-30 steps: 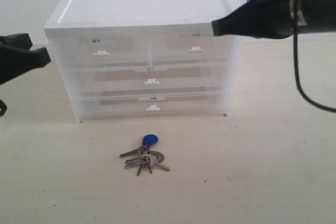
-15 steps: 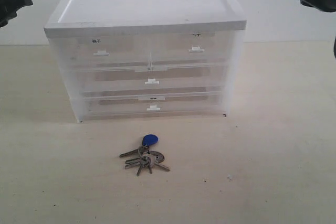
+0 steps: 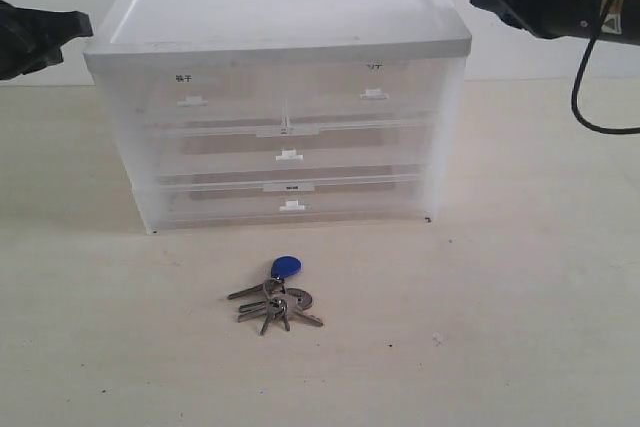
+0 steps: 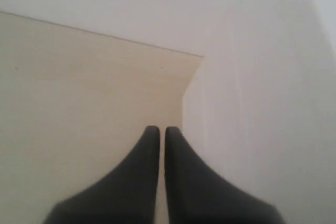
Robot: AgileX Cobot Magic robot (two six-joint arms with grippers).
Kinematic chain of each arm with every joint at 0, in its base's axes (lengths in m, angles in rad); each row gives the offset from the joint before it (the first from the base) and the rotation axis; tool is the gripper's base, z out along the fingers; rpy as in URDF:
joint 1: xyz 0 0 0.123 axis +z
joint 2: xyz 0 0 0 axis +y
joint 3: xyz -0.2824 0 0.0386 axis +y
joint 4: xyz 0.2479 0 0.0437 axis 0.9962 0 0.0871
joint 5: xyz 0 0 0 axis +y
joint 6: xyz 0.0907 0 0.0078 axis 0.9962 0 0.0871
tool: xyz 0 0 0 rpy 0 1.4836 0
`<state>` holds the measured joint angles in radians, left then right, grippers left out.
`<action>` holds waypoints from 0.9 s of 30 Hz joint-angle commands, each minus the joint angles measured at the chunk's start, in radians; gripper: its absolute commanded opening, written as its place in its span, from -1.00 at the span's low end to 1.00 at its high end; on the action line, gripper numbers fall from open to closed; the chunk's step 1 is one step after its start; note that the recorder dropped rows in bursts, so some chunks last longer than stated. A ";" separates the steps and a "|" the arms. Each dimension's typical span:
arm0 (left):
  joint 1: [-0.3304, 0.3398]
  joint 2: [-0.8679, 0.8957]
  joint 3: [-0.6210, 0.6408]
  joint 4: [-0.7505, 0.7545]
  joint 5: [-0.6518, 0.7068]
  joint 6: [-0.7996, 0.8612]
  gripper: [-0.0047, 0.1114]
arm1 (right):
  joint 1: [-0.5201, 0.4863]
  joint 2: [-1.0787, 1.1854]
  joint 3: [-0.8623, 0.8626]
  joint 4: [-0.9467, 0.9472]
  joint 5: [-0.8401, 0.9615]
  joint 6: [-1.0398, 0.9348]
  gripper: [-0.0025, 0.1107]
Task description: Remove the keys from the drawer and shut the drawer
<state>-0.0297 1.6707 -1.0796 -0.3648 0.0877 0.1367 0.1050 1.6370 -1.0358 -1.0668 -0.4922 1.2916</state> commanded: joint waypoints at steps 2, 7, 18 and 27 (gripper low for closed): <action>-0.088 0.001 -0.021 -0.013 -0.008 0.041 -0.84 | -0.003 0.000 -0.011 -0.130 -0.032 0.108 -0.96; -0.130 0.010 -0.021 -0.013 -0.001 0.041 -0.84 | 0.005 0.000 -0.011 -0.241 -0.025 0.220 -0.96; -0.147 -0.023 -0.001 -0.023 0.043 0.044 -0.84 | 0.162 0.000 -0.007 -0.337 0.122 0.244 -0.96; -0.180 -0.147 0.099 -0.041 0.011 0.044 -0.84 | 0.185 -0.009 0.072 -0.421 0.130 0.314 -0.96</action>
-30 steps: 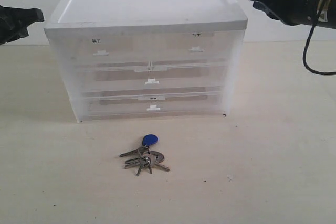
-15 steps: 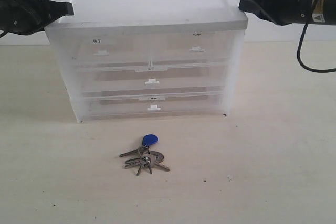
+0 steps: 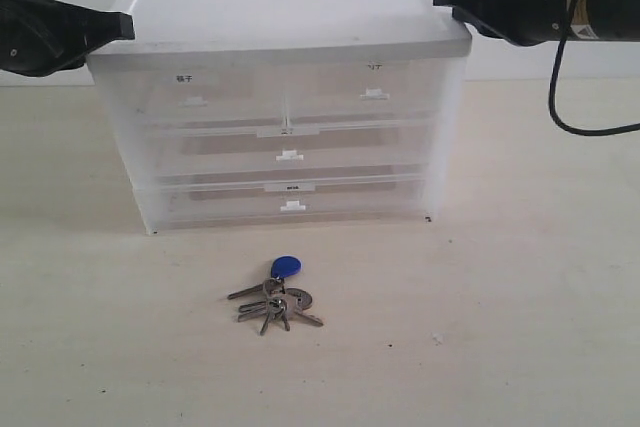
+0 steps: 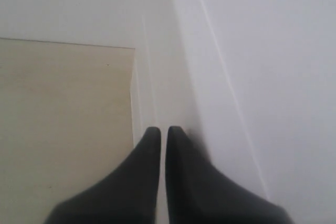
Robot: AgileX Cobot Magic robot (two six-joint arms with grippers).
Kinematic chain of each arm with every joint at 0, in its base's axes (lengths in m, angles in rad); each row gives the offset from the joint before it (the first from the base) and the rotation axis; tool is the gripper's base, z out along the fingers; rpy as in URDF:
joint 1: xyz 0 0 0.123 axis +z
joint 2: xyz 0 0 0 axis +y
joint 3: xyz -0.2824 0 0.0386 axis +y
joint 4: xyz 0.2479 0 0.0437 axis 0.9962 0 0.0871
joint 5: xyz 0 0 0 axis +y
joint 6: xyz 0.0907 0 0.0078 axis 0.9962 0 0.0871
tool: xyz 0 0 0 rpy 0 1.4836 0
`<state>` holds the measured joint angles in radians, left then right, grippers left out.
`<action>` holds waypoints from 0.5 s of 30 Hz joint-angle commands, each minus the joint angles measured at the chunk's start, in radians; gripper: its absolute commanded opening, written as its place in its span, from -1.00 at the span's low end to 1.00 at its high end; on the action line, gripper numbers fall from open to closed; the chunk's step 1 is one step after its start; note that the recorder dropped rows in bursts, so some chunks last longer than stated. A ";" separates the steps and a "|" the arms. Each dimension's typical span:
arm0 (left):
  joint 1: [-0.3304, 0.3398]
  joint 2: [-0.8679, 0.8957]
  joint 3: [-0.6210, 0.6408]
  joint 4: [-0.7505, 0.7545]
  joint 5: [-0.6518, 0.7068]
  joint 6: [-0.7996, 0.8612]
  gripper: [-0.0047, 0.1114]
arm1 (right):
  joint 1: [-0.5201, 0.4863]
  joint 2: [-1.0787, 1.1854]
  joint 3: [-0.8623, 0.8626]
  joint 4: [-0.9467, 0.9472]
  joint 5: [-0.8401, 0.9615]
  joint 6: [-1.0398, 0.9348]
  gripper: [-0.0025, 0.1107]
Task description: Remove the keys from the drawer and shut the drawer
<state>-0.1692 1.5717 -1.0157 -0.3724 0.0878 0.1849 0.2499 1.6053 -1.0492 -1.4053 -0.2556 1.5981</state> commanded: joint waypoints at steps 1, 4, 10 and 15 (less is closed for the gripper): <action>-0.041 -0.057 0.044 -0.033 0.011 -0.004 -0.84 | 0.040 0.019 0.101 -0.081 -0.106 0.008 -0.96; -0.041 -0.063 0.057 -0.033 0.011 -0.004 -0.84 | 0.040 -0.006 0.130 -0.079 -0.110 0.008 -0.96; -0.041 -0.063 0.082 -0.033 -0.034 -0.004 -0.84 | 0.040 -0.088 0.141 -0.077 0.025 -0.007 -0.96; -0.041 -0.063 0.084 -0.033 -0.080 -0.004 -0.84 | 0.038 -0.117 0.139 -0.054 0.217 -0.007 -0.96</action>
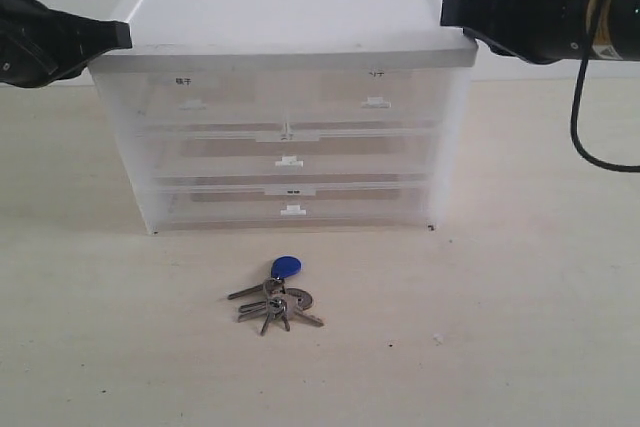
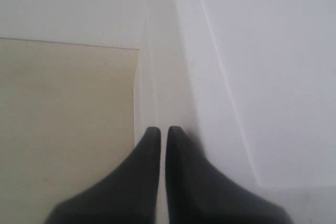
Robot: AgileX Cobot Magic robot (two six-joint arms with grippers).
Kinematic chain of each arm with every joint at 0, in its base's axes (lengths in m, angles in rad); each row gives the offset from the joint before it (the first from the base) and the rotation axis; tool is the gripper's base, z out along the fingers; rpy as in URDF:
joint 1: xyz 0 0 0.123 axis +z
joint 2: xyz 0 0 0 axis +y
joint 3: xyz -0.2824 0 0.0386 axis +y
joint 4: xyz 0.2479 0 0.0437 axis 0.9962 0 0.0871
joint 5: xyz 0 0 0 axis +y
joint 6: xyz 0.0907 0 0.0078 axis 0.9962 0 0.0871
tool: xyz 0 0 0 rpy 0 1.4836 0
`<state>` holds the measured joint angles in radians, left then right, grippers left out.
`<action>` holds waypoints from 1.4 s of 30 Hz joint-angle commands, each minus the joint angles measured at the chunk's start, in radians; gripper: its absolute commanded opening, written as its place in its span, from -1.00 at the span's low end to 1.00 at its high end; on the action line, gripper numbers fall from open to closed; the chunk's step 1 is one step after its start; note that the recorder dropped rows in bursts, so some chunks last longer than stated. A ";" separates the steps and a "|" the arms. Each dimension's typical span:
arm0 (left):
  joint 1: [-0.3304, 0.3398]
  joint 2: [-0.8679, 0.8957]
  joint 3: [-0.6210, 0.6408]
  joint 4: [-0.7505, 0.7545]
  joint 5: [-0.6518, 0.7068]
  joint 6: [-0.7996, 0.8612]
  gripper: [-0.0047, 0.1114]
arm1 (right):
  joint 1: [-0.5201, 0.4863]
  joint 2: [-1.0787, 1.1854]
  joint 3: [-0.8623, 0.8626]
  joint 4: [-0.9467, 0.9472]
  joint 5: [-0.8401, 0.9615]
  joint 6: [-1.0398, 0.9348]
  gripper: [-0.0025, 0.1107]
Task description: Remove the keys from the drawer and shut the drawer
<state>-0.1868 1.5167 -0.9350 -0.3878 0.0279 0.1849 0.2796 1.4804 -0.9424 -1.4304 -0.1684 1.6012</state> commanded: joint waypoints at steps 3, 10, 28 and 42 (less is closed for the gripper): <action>-0.023 -0.004 0.003 -0.018 -0.053 -0.004 -0.84 | 0.009 0.025 0.022 -0.026 0.205 -0.010 -0.96; -0.019 0.052 0.003 -0.016 -0.086 0.005 -0.84 | 0.009 0.076 -0.003 -0.026 0.210 -0.021 -0.96; -0.024 0.030 0.056 -0.018 -0.057 -0.026 -0.84 | 0.011 0.082 0.016 -0.058 -0.103 -0.015 -0.96; -0.118 -0.114 0.233 -0.020 -0.118 -0.065 -0.84 | 0.011 -0.065 0.130 -0.041 -0.109 -0.020 -0.96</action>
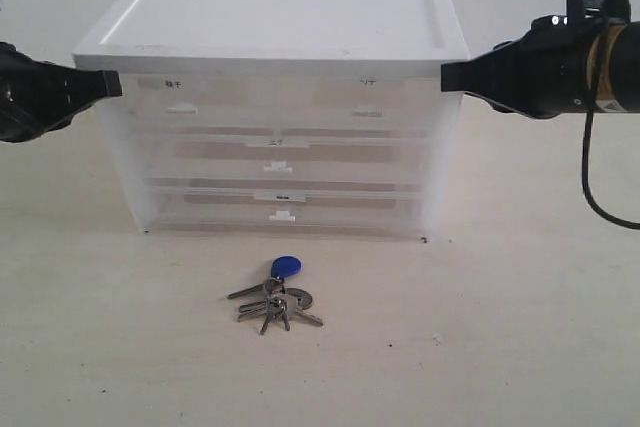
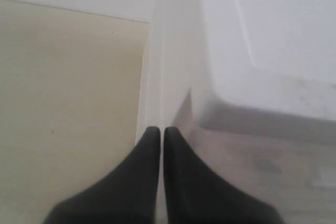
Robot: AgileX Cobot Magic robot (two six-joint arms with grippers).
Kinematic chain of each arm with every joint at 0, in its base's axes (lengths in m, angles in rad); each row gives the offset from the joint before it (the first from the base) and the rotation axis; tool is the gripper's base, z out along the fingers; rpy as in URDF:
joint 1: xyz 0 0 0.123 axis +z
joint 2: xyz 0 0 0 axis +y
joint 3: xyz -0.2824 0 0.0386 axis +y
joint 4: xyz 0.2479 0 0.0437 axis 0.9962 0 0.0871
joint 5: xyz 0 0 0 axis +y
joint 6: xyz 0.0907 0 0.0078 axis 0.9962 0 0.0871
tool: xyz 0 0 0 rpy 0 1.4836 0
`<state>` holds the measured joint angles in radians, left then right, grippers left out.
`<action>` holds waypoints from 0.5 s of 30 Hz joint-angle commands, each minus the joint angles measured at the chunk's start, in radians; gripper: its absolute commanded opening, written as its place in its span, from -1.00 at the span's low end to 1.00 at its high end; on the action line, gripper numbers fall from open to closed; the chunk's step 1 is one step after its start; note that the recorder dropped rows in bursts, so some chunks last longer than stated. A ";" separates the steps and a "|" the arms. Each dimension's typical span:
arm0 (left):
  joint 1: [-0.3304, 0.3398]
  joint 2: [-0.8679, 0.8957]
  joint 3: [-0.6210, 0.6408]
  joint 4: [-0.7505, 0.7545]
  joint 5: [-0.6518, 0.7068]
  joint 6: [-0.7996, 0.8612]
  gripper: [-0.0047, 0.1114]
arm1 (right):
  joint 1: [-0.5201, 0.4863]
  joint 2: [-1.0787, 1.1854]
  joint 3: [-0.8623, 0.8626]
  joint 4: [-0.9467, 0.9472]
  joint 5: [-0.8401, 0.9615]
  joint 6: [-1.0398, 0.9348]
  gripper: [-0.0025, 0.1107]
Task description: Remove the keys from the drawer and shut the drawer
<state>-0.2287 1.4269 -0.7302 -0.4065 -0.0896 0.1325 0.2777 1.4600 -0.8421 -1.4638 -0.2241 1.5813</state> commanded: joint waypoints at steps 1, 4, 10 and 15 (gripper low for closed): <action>-0.088 -0.030 0.037 0.004 -0.013 -0.013 -0.84 | 0.013 -0.054 0.036 -0.008 -0.040 0.000 -0.96; -0.109 -0.053 0.061 0.004 -0.041 -0.013 -0.84 | 0.013 -0.076 0.054 -0.009 -0.034 0.000 -0.96; -0.106 -0.107 0.097 -0.002 -0.082 -0.013 -0.84 | 0.013 -0.092 0.063 -0.026 -0.060 0.013 -0.96; -0.045 -0.167 0.121 -0.004 -0.140 -0.013 -0.84 | 0.013 -0.092 0.063 -0.024 0.087 0.013 -0.96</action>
<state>-0.3080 1.2781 -0.6158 -0.4038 -0.2032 0.1245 0.2880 1.3795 -0.7787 -1.4846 -0.1948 1.5937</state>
